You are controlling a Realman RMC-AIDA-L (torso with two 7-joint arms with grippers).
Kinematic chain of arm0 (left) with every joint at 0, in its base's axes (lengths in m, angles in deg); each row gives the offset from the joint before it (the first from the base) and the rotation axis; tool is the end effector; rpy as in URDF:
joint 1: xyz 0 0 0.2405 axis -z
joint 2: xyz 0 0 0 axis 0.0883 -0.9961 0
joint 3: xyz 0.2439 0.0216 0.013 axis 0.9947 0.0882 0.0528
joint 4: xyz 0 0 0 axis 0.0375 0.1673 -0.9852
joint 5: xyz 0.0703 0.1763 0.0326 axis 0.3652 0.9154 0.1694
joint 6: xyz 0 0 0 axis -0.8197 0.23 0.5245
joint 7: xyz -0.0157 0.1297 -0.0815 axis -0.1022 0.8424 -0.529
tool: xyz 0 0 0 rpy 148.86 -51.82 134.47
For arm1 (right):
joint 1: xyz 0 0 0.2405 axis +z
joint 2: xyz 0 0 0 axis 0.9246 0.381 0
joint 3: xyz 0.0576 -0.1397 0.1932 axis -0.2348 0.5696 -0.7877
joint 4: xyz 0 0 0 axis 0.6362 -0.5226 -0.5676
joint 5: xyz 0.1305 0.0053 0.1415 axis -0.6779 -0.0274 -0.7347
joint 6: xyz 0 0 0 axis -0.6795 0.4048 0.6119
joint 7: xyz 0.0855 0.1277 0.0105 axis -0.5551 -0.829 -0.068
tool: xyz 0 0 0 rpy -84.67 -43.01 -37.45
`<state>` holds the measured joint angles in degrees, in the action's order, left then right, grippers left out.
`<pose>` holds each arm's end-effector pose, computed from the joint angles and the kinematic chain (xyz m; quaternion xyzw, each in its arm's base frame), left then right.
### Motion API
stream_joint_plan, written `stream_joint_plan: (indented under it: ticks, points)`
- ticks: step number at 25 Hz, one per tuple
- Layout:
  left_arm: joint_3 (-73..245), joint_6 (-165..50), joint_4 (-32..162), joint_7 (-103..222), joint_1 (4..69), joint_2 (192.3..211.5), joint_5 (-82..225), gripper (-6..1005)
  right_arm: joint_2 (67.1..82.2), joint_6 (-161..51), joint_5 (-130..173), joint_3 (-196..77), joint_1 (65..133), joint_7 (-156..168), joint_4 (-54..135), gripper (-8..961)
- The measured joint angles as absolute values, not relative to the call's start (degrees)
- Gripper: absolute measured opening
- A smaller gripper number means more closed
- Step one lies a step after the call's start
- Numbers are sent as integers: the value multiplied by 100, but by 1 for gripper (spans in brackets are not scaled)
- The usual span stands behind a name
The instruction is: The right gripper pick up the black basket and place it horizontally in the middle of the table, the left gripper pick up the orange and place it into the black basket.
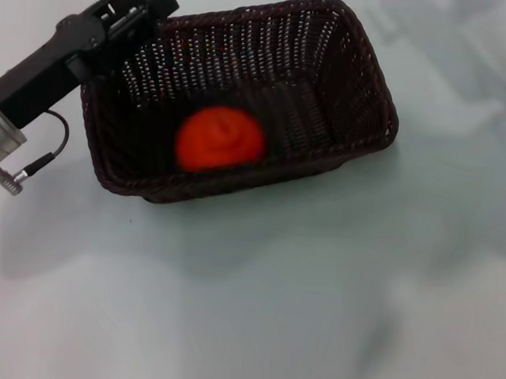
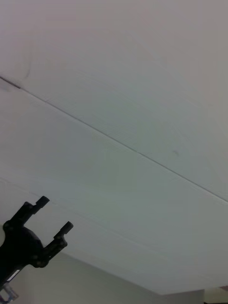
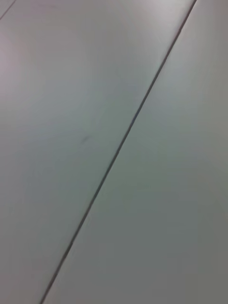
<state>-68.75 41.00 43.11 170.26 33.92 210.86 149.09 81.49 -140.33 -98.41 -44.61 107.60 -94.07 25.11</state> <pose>-0.2172 0.3091 -0.0139 -0.7890 -0.2907 -0.5025 0.2011 0.2032 0.4003 0.0621 -0.4736 -0.5757 -0.1764 0.6428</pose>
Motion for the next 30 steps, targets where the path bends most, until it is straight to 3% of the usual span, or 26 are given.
stream_joint_plan:
  ticks: [9, 20, 30]
  points:
    - [-6979, 4313, 4284, 17088, 2964, 21087, 14063, 791, 8149, -14080, -9901, -4480, 10664, -9267, 2608, 777]
    - [-8170, 5224, 4499, 18172, 1797, 21098, 12588, 901, 8141, -14015, -9925, -5084, 10454, -6579, 2607, 776]
    - [-8423, 5594, 4593, 19025, 1074, 21109, 11584, 901, 8147, -14107, -9927, -6320, 10347, -2388, 3273, 775]
